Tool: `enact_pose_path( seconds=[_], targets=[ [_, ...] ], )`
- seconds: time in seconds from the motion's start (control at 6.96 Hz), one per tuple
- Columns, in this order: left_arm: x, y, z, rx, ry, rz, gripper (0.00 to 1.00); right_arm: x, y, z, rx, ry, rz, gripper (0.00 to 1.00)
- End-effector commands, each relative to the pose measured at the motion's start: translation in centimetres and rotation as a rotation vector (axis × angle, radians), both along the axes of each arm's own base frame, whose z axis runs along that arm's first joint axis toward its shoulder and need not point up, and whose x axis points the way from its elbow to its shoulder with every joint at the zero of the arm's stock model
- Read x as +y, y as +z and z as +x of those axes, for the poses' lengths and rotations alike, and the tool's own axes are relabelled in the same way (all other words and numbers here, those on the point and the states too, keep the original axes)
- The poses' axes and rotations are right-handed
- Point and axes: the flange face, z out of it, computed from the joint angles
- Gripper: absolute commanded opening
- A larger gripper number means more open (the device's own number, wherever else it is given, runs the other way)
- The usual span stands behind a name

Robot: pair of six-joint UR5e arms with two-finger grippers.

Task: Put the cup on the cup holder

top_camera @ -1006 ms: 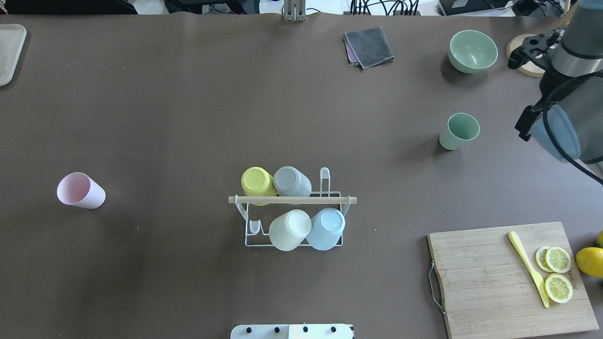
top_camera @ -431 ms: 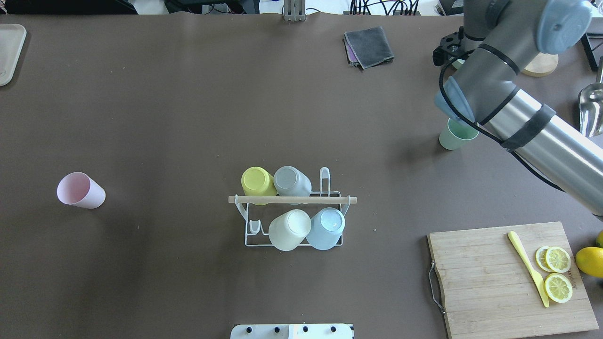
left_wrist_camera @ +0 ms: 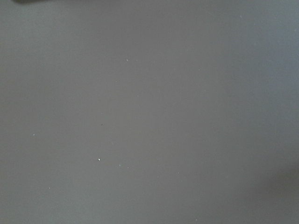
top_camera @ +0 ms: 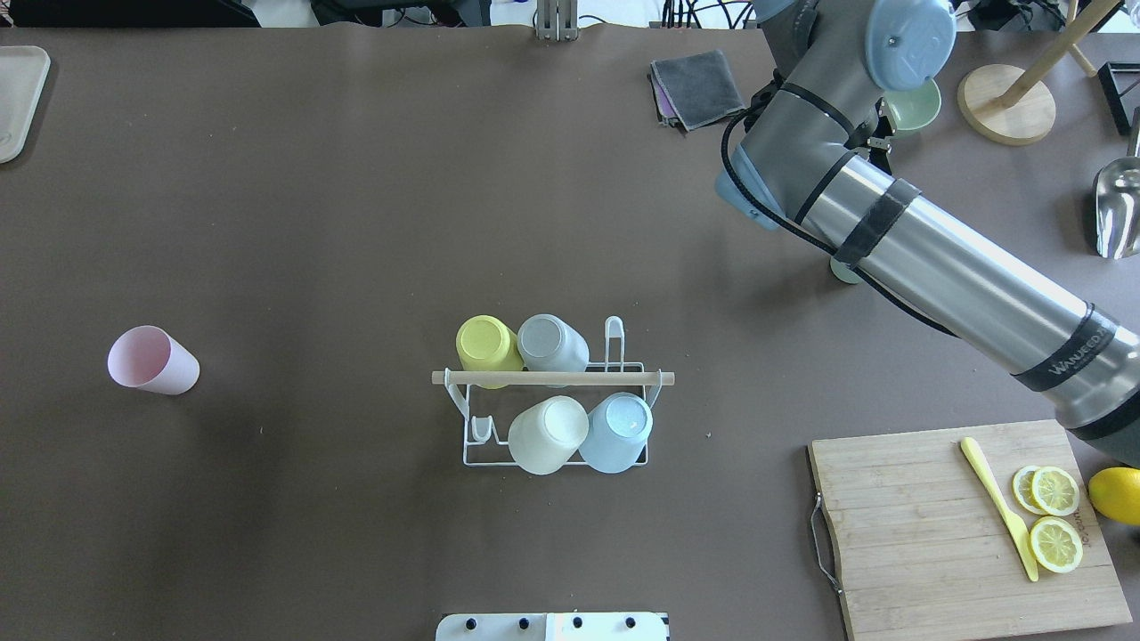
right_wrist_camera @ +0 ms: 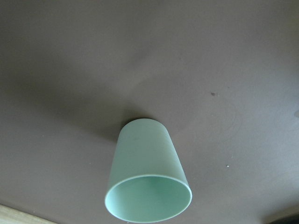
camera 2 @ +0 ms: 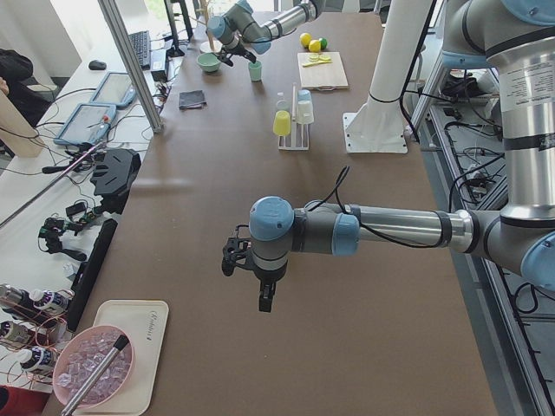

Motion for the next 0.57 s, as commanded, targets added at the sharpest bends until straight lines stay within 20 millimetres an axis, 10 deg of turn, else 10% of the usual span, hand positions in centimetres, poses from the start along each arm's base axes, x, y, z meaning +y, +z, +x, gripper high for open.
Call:
enact_pose_path(
  seconds=[0.0, 0.43],
  targets=[
    [-2.7, -1.7, 1.9, 0.0, 0.045, 0.017, 0.98, 2.1, 0.1, -5.4, 0.096, -0.134, 0.062, 1.0],
    [-12.6, -12.2, 7.3, -0.073, 0.147, -0.04, 0.98, 4.1, 2.5, -9.0, 0.211, -0.326, 0.128, 0.99]
  ],
)
